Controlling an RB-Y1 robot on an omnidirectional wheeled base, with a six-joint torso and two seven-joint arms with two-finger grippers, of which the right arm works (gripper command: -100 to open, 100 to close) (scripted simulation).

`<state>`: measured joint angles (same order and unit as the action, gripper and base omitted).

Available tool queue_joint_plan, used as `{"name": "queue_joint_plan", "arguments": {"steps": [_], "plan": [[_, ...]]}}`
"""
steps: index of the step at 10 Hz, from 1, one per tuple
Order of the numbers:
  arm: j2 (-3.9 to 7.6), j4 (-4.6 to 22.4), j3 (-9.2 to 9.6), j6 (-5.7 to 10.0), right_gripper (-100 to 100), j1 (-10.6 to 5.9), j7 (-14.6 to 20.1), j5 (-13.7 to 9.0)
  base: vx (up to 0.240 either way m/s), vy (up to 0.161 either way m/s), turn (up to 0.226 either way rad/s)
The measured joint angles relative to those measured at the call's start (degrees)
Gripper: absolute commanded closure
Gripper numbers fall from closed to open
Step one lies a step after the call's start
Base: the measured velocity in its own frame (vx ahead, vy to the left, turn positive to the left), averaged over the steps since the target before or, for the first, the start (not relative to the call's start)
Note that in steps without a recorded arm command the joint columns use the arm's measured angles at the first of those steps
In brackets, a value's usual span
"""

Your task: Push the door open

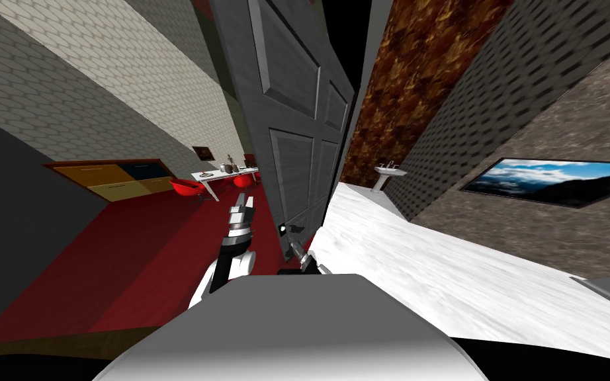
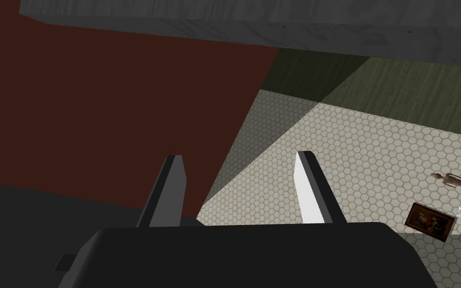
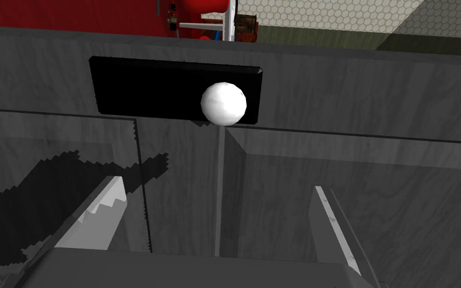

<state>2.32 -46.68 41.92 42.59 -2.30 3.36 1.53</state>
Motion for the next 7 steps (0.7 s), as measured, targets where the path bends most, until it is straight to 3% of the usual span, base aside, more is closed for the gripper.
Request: {"name": "queue_joint_plan", "arguments": {"steps": [3,6,7], "plan": [[0.08,0.30,-0.58,-0.35,-100,-0.43,-0.18,-0.01,0.155,0.129,0.024],[-1.18,1.16,-1.16,-0.35,-100,-0.95,-0.46,-0.02,0.108,0.113,0.014],[-1.26,1.19,-1.17,-0.35,100,-0.98,-0.49,-0.02,0.000,0.000,0.000]]}}
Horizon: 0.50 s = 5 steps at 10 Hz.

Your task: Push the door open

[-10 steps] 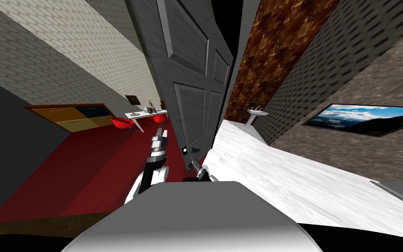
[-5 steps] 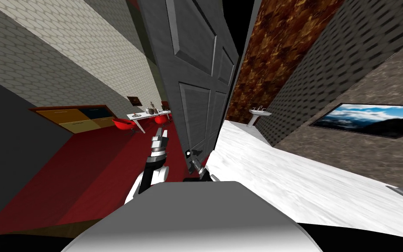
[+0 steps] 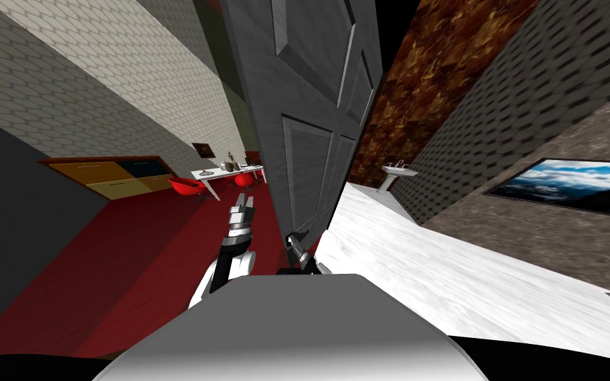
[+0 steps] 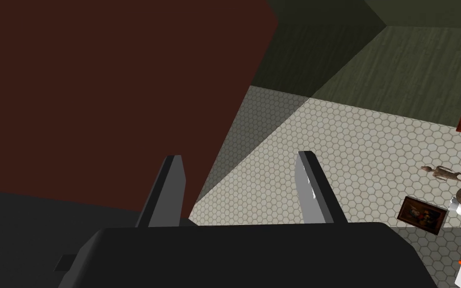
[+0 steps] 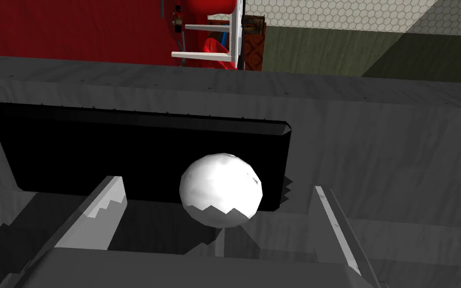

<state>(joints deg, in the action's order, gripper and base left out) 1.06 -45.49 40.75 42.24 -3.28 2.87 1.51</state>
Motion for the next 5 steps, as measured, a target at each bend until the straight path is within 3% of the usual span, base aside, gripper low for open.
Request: {"name": "queue_joint_plan", "arguments": {"steps": [5], "plan": [[0.09,-0.04,0.02,0.02,100,0.03,0.04,0.00,-0.011,-0.012,0.001]]}}
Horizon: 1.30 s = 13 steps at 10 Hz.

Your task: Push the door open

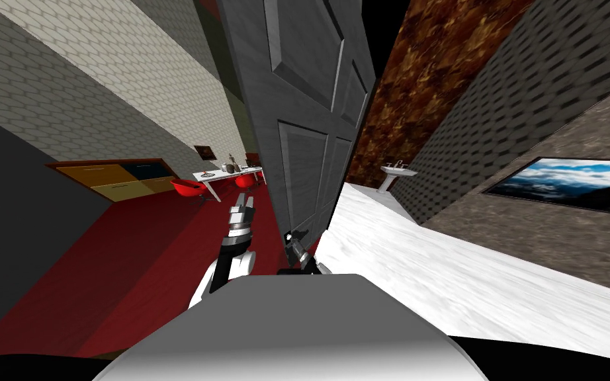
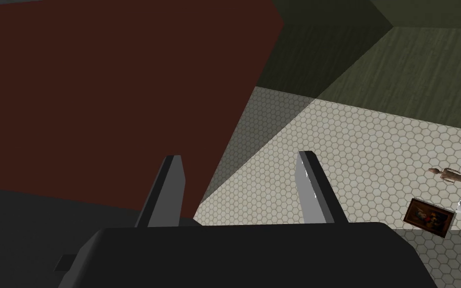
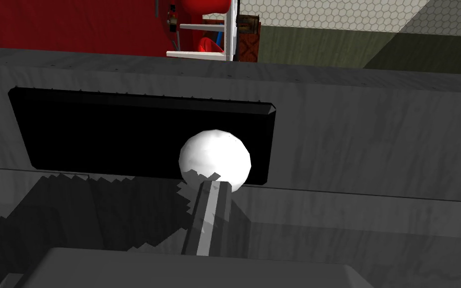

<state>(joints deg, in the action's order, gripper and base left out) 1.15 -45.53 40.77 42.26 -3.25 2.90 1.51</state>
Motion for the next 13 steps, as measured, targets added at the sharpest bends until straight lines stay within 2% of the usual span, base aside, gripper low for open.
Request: {"name": "queue_joint_plan", "arguments": {"steps": [1,4,6,11,13], "plan": [[0.01,0.01,0.00,-0.02,-100,0.01,0.00,0.00,-0.110,-0.081,-0.079],[1.42,-0.57,0.05,0.21,-100,0.50,0.12,-0.24,-0.193,-0.117,-0.049],[1.18,-1.48,0.15,0.18,-100,1.06,0.30,-0.40,-0.127,-0.111,-0.028],[1.87,-0.98,-0.36,0.51,-100,0.83,0.04,-0.47,0.139,0.139,0.022],[1.40,-0.63,-0.69,0.72,-100,0.64,-0.16,-0.51,0.178,0.160,0.024]]}}
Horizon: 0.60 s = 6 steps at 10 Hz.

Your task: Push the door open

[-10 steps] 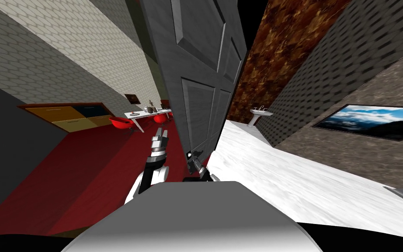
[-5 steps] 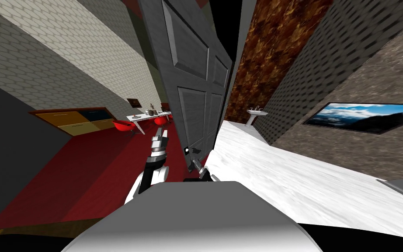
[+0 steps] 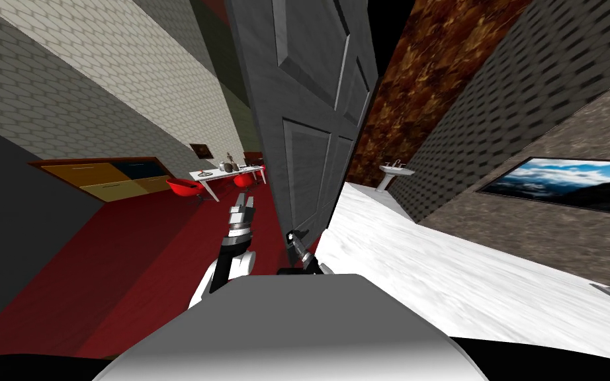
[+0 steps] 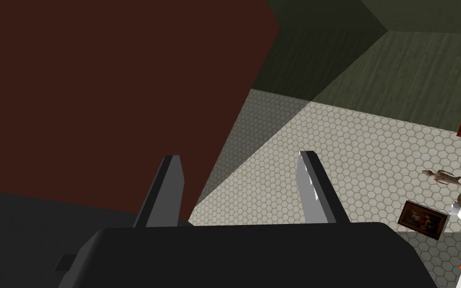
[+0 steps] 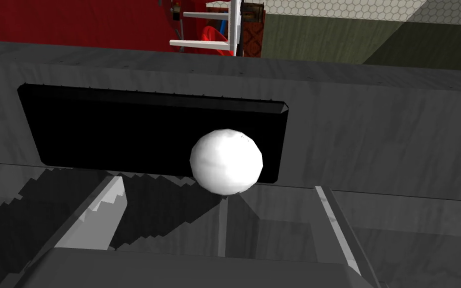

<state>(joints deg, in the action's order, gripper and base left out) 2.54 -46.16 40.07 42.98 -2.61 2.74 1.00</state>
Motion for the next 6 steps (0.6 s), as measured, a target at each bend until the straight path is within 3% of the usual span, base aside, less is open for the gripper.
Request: {"name": "queue_joint_plan", "arguments": {"steps": [1,2,6], "plan": [[-0.41,0.14,-0.14,0.14,-100,-0.05,-0.10,-0.01,0.068,0.067,0.004],[-0.47,0.13,-0.15,0.17,100,-0.07,-0.12,-0.01,-0.010,-0.008,-0.006],[-0.44,0.13,-0.15,0.09,100,-0.10,-0.11,-0.01,-0.018,-0.018,0.001]]}}
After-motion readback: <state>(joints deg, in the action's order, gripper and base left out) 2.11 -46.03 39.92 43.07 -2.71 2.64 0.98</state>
